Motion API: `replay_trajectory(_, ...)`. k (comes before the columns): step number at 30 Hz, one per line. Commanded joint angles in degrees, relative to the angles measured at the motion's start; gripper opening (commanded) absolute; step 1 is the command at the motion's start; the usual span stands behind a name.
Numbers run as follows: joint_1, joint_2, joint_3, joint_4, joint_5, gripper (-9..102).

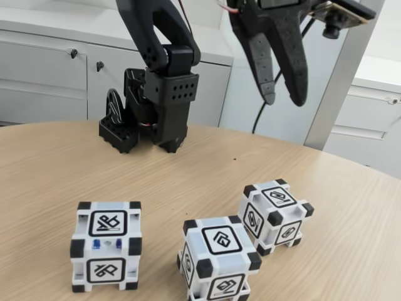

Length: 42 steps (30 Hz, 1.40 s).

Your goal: Stack cubes from left to right.

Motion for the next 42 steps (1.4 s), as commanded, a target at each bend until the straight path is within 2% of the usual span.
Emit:
replay_trajectory(1, -1.85, -0.26, -1.85, 0.09, 3.6, 35)
replay_trajectory(4, -3.16, -2.2, -1.85, -2.72, 4.66, 37)
replay_trajectory(9, -2.29, -10.99, -1.76, -8.79, 0.88, 38)
replay_trajectory(22, -2.02, -33.84, -2.02, -9.05, -5.89, 38)
replay_trajectory(26, -1.41, -36.65, -1.85, -9.05, -8.53, 38)
replay_trajectory(34, 5.71, -37.88, -2.64, -9.14, -17.4, 38)
replay_trajectory(42, 6.33, -37.88, -2.64, -9.14, -24.96, 39)
